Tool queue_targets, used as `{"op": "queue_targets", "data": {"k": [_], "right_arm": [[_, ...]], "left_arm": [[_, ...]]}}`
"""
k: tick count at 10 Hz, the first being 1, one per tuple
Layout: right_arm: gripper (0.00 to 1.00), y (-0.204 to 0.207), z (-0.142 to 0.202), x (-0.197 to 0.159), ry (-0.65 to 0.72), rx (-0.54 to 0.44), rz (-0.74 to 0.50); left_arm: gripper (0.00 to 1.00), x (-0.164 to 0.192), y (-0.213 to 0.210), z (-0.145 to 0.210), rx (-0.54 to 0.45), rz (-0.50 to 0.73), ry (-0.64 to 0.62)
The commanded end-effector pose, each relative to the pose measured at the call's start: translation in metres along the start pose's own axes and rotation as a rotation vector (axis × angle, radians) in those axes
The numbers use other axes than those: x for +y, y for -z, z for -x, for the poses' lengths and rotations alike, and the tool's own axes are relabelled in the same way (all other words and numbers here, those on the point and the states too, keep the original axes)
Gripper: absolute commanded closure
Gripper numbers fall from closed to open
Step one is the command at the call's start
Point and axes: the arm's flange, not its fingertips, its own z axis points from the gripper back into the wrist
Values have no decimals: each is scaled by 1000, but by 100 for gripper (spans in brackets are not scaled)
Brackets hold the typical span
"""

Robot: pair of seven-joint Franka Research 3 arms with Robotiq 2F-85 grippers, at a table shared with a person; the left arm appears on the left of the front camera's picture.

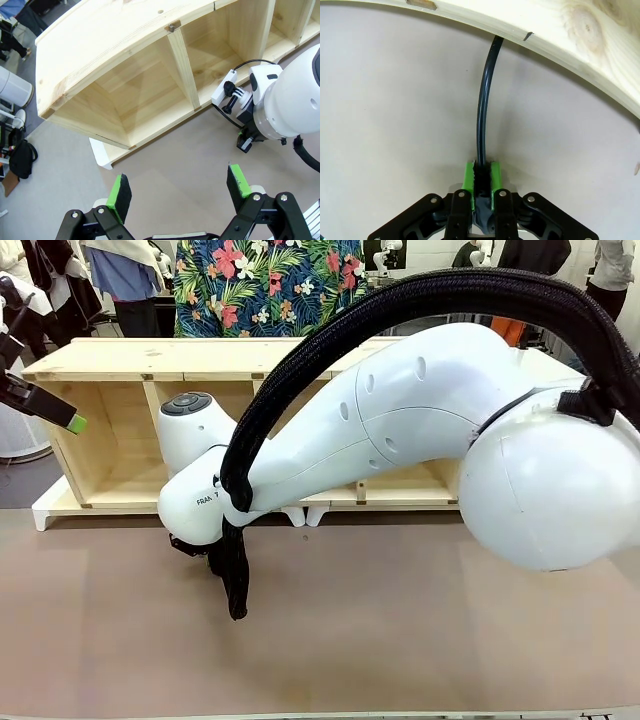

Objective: Perform cable management.
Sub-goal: When the cord part of the Power Cable appears at the lower middle area of the table and stops, grasp the cord part of the Power Cable, then pull the grasped Power Cable to the location of the Power Strip.

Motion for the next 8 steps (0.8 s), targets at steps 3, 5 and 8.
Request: {"op": "queue_targets", "data": {"k": [3,5,8], "right_arm": [[100,0,0,0,0,0,0],[100,0,0,0,0,0,0],[100,0,0,0,0,0,0]], "left_arm": [[0,0,-1,0,-6,-2,-2],[0,0,-1,0,-6,-2,-2],[0,0,-1,0,-6,-2,-2]]}}
